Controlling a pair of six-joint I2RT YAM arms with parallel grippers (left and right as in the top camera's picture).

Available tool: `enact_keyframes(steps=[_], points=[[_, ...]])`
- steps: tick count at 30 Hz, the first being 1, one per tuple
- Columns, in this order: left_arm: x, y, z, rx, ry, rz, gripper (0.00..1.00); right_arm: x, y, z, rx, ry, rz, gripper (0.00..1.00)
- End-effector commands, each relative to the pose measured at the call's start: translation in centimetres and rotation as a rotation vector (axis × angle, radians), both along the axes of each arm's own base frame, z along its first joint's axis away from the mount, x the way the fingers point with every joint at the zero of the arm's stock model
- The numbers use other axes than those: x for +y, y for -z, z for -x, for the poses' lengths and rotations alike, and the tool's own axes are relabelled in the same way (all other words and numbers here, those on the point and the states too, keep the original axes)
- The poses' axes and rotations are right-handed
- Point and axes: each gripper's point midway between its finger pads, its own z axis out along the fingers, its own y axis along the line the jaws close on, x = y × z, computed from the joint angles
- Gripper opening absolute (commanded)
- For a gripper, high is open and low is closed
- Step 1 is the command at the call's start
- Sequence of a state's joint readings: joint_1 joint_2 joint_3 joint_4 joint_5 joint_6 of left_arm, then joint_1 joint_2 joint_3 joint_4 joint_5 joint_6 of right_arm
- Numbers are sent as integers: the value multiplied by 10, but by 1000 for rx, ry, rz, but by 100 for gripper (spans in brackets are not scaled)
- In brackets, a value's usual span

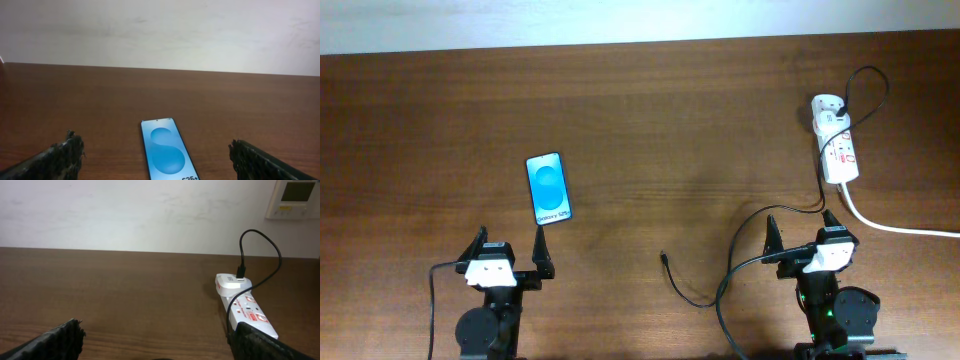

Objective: Plug charger to phone and switch on socket

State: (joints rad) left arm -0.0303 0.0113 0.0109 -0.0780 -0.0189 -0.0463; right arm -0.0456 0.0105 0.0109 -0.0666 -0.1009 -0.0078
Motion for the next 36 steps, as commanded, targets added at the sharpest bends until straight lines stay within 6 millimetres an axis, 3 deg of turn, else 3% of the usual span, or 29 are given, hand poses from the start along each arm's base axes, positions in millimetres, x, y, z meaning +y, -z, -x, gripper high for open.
enact_keyframes(steps=[1,8,11,14,27,31,36], points=[[2,2,0,7,-12,6,99,1,4,0,13,-1,3,98],[9,0,0,-1,-51,3,99,1,4,0,13,-1,3,98],[-1,-5,0,-19,7,8,99,1,4,0,13,-1,3,98],[-14,-20,2,-49,83,13,99,1,4,0,13,-1,3,98],[-14,-88,26,-63,86,13,99,1,4,0,13,-1,3,98],[-14,-103,22,-26,86,14,99,1,4,0,13,-1,3,98],[-16,-129,0,86,93,17,99,1,4,0,13,-1,3,98]])
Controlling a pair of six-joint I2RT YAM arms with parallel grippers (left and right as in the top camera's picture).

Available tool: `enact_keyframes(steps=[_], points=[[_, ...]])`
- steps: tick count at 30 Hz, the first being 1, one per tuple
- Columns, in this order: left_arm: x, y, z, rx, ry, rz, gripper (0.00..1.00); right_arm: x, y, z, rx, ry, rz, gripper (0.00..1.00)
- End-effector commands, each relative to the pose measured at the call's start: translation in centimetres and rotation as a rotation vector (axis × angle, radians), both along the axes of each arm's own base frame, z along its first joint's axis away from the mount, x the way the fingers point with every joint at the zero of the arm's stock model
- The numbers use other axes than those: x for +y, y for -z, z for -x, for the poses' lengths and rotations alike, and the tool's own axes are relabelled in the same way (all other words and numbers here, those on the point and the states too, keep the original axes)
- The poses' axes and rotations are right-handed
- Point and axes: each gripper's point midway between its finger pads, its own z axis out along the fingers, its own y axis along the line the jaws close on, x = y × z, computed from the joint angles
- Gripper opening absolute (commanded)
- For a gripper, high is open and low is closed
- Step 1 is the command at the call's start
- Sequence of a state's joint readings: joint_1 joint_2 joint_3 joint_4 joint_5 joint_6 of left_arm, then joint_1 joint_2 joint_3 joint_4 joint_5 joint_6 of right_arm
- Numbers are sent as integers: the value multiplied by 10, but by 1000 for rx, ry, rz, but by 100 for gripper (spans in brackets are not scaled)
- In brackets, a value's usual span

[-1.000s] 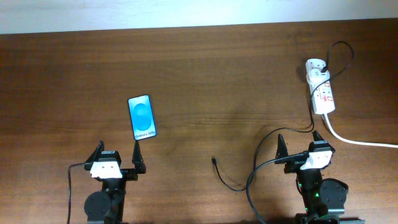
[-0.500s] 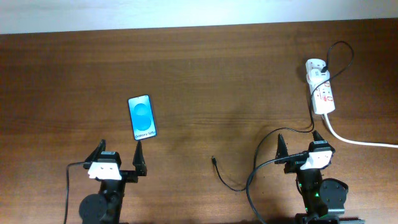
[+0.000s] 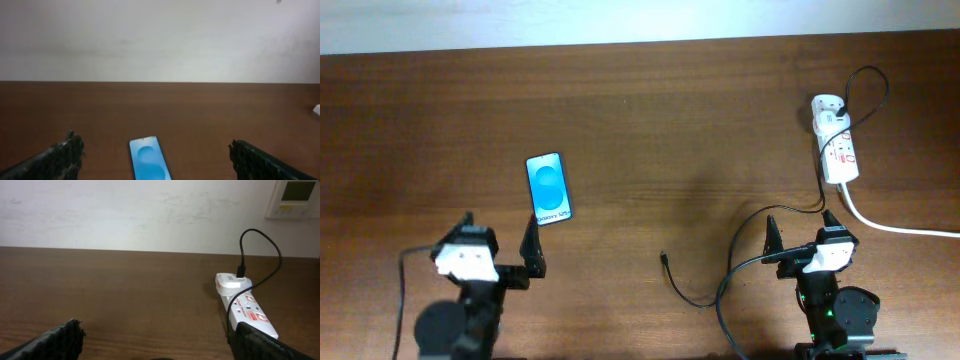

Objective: Plug charger to phone and switch on socket
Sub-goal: 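Move the left gripper over the phone and grasp it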

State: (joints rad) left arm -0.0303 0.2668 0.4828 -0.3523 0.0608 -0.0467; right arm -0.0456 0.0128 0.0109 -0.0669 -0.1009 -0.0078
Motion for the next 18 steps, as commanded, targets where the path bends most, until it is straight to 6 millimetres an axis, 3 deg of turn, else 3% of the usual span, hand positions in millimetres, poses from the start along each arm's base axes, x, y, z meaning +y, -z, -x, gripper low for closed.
enact_keyframes(steps=[1,8,12,18], points=[[-4,-32,-19,66,20,14,99,1,4,0,10,-1,3,98],[-7,-26,-59,383,-14,130,99,1,4,0,10,-1,3,98],[-22,-14,-88,555,12,105,99,1,4,0,10,-1,3,98],[-39,30,-122,726,37,79,99,1,4,0,10,-1,3,98]])
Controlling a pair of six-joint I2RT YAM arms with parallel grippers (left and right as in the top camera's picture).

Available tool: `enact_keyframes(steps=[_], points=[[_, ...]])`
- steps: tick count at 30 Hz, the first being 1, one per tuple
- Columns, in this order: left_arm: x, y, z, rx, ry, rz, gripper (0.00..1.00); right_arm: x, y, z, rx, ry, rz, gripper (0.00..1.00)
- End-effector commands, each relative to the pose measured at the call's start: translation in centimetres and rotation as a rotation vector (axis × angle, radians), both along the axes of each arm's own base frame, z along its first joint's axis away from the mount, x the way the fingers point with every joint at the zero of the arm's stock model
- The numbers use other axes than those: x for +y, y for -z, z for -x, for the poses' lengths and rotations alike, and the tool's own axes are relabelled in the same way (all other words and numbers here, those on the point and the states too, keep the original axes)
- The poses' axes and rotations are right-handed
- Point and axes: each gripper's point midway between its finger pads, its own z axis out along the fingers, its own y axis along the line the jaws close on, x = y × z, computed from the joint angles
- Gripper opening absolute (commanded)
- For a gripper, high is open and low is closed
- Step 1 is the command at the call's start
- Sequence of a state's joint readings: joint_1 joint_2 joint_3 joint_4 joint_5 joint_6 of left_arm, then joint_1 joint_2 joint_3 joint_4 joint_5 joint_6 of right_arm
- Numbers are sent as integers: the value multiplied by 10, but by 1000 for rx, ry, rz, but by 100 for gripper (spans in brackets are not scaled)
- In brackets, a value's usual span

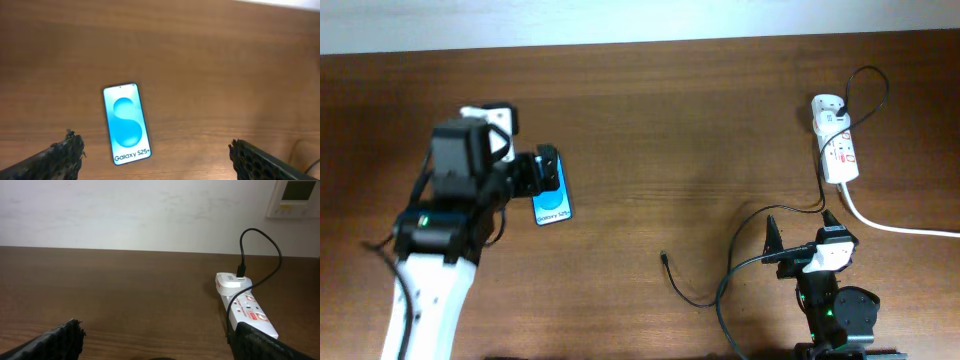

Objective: Plug charger to phone and switch on socket
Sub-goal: 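Move the left gripper over the phone and grasp it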

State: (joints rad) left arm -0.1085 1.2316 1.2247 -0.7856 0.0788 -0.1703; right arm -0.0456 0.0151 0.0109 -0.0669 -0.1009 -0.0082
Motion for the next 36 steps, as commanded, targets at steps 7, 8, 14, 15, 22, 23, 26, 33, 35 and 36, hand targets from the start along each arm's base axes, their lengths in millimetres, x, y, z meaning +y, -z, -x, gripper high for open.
enact_keyframes(steps=[7,8,14,15,22,23,26,33,35,36], points=[[-7,67,-26,195,1,-11,99,1,3,0,8,-1,3,98],[-7,74,-28,212,0,-15,99,1,3,0,8,-1,3,98],[15,110,-35,299,-81,-128,99,1,3,0,8,-1,3,98],[15,116,-35,315,-86,-126,99,1,3,0,8,-1,3,98],[14,158,-36,425,-110,-123,99,1,3,0,8,-1,3,98],[14,164,-37,443,-135,-109,99,1,3,0,8,-1,3,99],[14,178,-40,467,-187,-81,99,1,3,0,8,-1,3,98],[14,200,-46,491,-190,-94,99,1,3,0,8,-1,3,98],[16,210,-46,509,-196,-106,99,1,3,0,8,-1,3,98],[18,216,-46,517,-200,-118,99,1,3,0,8,-1,3,98]])
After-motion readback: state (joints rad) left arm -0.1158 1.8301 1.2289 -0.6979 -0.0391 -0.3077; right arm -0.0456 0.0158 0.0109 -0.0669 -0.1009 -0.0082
